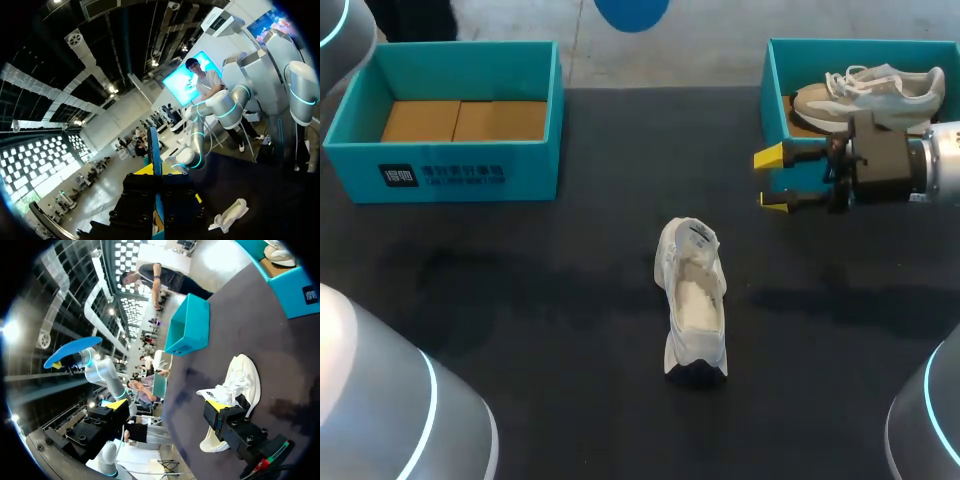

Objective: Take the shoe out of the shoebox, open the shoe tongue, remove and reinsert the insole, then place the shoe into the shoebox

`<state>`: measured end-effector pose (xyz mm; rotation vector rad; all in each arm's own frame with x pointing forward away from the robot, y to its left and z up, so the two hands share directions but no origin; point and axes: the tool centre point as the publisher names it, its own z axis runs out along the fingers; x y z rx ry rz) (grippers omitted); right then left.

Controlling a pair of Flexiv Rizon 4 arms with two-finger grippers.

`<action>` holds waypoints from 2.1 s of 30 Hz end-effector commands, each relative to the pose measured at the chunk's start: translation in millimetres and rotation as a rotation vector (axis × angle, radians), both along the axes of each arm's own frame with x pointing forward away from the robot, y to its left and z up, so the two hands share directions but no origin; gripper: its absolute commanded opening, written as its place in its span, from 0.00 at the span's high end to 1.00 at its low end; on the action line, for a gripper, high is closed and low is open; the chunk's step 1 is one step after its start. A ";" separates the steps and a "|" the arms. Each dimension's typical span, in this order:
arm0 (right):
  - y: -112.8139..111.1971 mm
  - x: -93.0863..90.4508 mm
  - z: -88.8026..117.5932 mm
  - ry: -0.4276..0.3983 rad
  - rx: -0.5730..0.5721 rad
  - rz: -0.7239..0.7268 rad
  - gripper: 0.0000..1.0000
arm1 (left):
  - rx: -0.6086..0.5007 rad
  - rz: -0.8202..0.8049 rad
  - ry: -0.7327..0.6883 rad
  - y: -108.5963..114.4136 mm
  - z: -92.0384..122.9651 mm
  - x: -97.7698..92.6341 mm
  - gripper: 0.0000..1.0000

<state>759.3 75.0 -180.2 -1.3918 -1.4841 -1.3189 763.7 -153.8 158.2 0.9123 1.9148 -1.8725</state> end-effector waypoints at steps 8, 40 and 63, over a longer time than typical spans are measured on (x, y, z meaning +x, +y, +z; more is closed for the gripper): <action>1.3 -0.4 0.1 0.000 -0.003 -0.002 0.00 | -0.093 -0.086 -0.416 7.0 -36.3 -42.4 1.00; 1.3 -0.4 0.1 0.000 -0.003 -0.002 0.00 | -0.162 -0.033 -0.895 20.3 -109.8 -75.4 1.00; 1.3 -0.4 0.1 0.000 -0.003 -0.002 0.00 | -0.095 -0.027 -1.238 21.4 -190.1 -133.5 1.00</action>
